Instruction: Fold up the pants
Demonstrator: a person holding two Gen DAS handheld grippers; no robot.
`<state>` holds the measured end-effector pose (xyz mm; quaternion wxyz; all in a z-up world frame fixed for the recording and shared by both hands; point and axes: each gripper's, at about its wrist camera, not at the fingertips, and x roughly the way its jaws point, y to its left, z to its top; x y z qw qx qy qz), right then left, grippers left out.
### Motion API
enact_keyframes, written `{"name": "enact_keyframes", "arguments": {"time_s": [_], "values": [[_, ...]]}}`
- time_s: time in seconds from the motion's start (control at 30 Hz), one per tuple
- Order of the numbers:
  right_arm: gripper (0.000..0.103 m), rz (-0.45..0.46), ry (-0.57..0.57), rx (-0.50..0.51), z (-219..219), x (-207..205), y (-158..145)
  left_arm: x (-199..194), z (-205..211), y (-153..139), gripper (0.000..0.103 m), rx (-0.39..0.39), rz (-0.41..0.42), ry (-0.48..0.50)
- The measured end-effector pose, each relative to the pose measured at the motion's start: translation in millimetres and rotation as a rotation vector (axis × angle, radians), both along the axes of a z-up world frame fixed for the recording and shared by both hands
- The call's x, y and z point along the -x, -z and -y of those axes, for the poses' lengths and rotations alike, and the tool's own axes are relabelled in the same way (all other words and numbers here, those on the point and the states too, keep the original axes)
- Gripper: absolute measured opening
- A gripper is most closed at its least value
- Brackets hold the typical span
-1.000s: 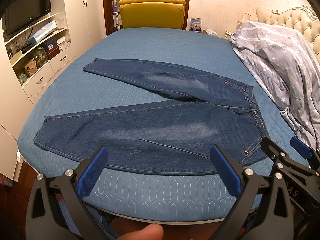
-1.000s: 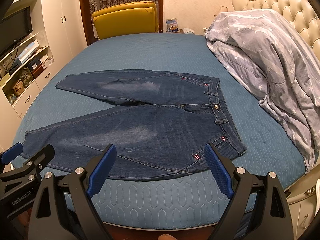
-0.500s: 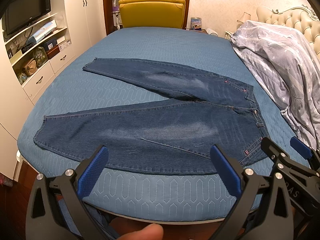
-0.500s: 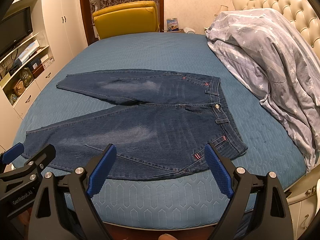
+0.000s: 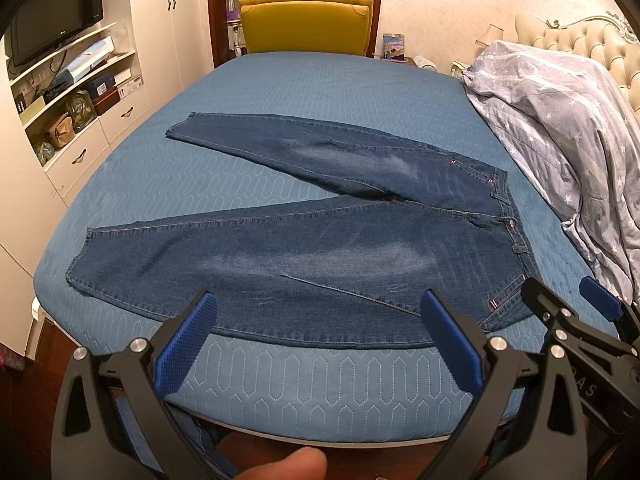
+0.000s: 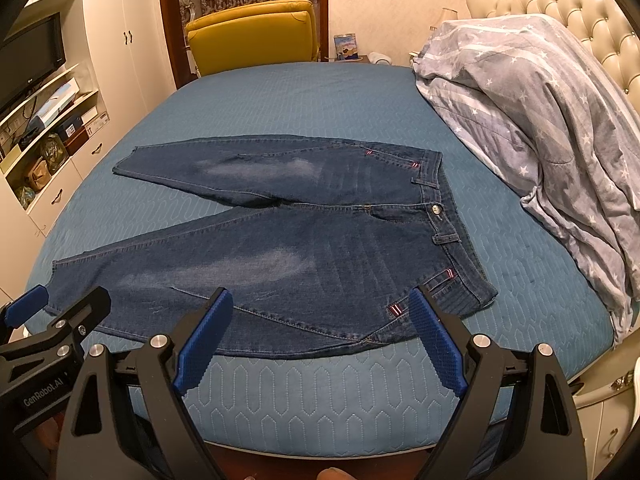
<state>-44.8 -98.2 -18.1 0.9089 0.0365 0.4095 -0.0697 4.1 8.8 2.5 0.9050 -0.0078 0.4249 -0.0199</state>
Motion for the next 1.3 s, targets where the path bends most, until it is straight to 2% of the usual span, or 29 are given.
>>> {"name": "enact_keyframes", "arguments": {"time_s": [0.43, 0.57, 0.6, 0.67, 0.77, 0.9, 0.97, 1.0, 1.17, 1.3], "values": [[0.086, -0.010, -0.011, -0.014, 2, -3, 6, -4, -2, 11, 0.102, 0.010, -0.020, -0.011], [0.086, -0.040, -0.037, -0.074, 11, -13, 18, -10, -10, 22, 0.102, 0.054, -0.018, -0.007], [0.086, -0.060, -0.045, -0.109, 19, -20, 24, -13, -12, 24, 0.102, 0.065, -0.016, -0.003], [0.086, -0.082, -0.049, -0.117, 35, -35, 35, -20, -18, 34, 0.102, 0.095, -0.011, 0.001], [0.086, -0.132, -0.056, -0.085, 76, -79, 54, -34, -26, 49, 0.102, 0.138, -0.022, 0.033], [0.086, -0.193, -0.001, -0.099, 160, -158, 77, -57, -38, 72, 0.102, 0.225, -0.108, 0.052], [0.086, -0.230, 0.038, -0.079, 208, -211, 92, -68, -46, 83, 0.102, 0.283, -0.131, 0.045], [0.086, -0.240, 0.065, -0.058, 234, -240, 99, -74, -49, 89, 0.102, 0.286, -0.138, 0.036], [0.086, -0.300, 0.073, 0.046, 303, -339, 138, -94, -64, 109, 0.102, 0.251, -0.153, -0.018], [0.084, -0.304, 0.071, -0.034, 333, -384, 165, -104, -84, 121, 0.101, 0.230, -0.161, -0.075]]}}
